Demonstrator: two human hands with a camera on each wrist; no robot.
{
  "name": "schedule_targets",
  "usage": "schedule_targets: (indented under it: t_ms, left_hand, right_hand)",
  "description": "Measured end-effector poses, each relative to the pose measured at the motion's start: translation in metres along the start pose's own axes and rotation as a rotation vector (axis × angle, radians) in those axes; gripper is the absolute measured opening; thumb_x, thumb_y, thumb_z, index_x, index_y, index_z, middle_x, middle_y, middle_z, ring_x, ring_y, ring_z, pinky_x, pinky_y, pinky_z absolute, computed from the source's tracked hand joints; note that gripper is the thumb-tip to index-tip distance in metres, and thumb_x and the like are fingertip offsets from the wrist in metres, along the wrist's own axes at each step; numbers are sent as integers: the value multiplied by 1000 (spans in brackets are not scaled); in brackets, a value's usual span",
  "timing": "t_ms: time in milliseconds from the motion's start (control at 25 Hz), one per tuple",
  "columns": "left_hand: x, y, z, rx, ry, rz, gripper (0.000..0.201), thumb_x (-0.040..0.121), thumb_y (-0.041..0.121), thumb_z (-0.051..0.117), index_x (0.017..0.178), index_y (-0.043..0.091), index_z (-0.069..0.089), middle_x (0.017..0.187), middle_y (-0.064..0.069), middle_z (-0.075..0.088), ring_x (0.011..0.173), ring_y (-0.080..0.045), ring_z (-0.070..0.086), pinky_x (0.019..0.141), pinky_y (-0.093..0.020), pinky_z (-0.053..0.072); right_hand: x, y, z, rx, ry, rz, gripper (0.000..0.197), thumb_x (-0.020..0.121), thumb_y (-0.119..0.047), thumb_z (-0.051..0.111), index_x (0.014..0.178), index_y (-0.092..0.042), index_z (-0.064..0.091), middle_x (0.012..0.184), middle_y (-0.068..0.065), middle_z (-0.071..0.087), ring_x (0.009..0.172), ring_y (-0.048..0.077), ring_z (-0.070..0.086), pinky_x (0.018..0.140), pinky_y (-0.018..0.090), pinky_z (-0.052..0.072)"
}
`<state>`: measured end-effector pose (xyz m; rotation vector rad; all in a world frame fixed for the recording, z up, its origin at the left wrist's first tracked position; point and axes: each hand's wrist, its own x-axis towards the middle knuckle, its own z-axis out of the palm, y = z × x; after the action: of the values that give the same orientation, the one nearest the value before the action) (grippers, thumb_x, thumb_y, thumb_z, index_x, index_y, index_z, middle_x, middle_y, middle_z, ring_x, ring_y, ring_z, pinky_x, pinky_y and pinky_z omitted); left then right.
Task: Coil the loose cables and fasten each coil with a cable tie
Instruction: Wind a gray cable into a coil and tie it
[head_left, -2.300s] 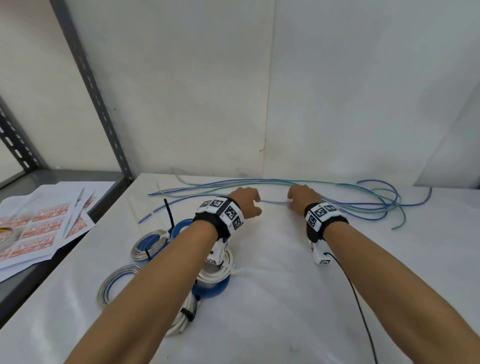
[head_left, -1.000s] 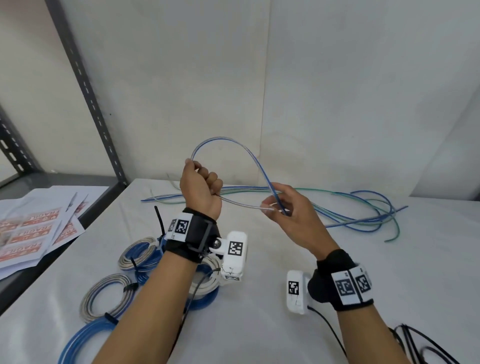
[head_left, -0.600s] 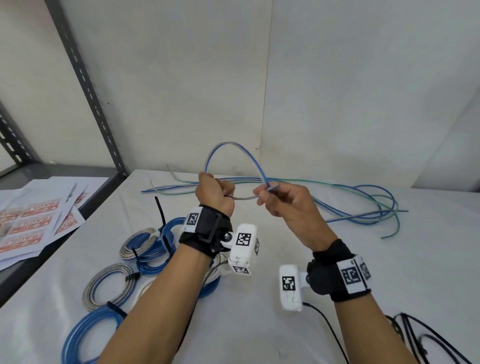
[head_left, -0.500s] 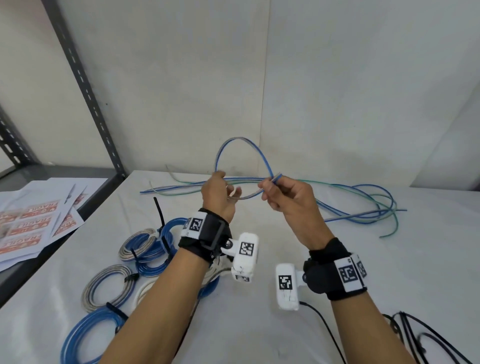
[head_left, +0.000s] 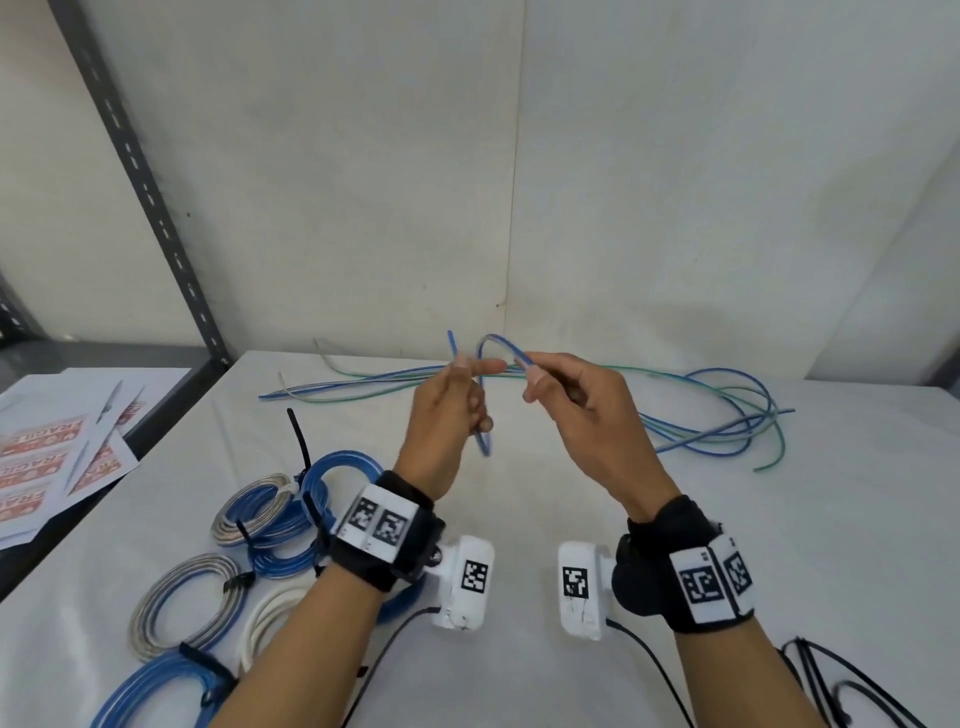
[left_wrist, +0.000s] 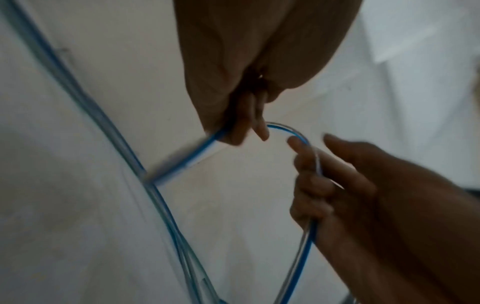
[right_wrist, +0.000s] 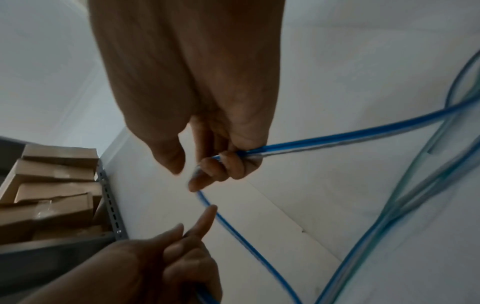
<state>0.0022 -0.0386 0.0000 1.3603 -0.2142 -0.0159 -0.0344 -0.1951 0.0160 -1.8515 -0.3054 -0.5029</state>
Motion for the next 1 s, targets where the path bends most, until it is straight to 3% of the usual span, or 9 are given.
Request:
schedule_targets:
  t_ms: [80, 160, 240, 360, 520, 640, 720, 840, 1000]
  left_hand:
    - [4, 6, -9, -282, -112, -139, 42, 110, 30, 35, 117, 4, 66, 88, -2, 73, 81, -17, 69, 70, -32, 58]
    - [6, 15, -16, -628, -174, -230, 39, 106, 26, 38, 122, 1, 64, 103, -10, 76, 91, -22, 74, 76, -36, 61]
    - [12, 22, -30, -861, -126, -272, 36, 107, 22, 37, 112, 3, 67, 82, -3, 73, 68, -16, 69, 67, -30, 60]
    - [21, 33, -55, -937, -87, -230, 40, 109, 20, 32, 89, 9, 64, 51, 8, 46, 40, -7, 42, 49, -20, 45]
    - [18, 38, -59, -778, -153, -183, 32, 108, 25, 33, 90, 14, 57, 47, 8, 33, 39, -6, 30, 48, -18, 36]
    - [16, 42, -53, -720, -220, -227, 38, 105, 36, 39, 74, 18, 52, 56, 8, 18, 44, -8, 14, 43, -19, 24]
    - [13, 44, -51, -546, -207, -250, 45, 100, 43, 48, 62, 23, 38, 60, 7, 9, 47, -10, 7, 41, -20, 17]
    - [10, 43, -51, -256, -124, -193, 53, 104, 42, 49, 61, 25, 23, 60, 4, 8, 47, -11, 13, 44, -22, 26]
    - [9, 34, -45, -173, -168, -271, 54, 106, 46, 42, 60, 22, 26, 53, 4, 19, 43, -12, 22, 48, -26, 36]
  right_hand:
    - [-2, -4, 1, 7, -165, -50, 17, 102, -12, 58, 102, -19, 73, 72, -6, 63, 61, 3, 50, 63, 21, 38]
    - [-5, -3, 3, -16, -390, -24, 15, 101, -16, 59, 101, -17, 74, 72, -5, 64, 62, 5, 48, 63, 25, 39]
    - [-6, 1, 0, -61, -497, 43, 15, 101, -18, 60, 104, -16, 75, 73, -1, 65, 65, 6, 50, 64, 25, 40]
    - [-5, 5, -11, -93, -574, 122, 16, 102, -17, 60, 105, -16, 75, 75, 2, 66, 65, 11, 49, 63, 24, 40]
    - [-7, 10, -15, -125, -673, 201, 16, 103, -14, 57, 103, -15, 73, 77, 1, 69, 63, 14, 53, 62, 23, 44]
    - [-9, 13, -10, -119, -661, 257, 15, 103, -12, 58, 101, -13, 72, 82, 2, 72, 68, 13, 62, 70, 27, 52]
    - [-7, 15, -9, -182, -621, 251, 13, 101, -13, 61, 99, -16, 73, 82, 0, 73, 71, 11, 63, 73, 29, 53]
    - [-5, 14, -13, -235, -497, 203, 9, 97, -18, 67, 94, -21, 75, 80, -6, 71, 74, 9, 59, 74, 28, 49]
    - [1, 12, -21, -118, -135, 72, 7, 93, -20, 73, 87, -16, 75, 79, -5, 71, 72, 9, 56, 67, 21, 44]
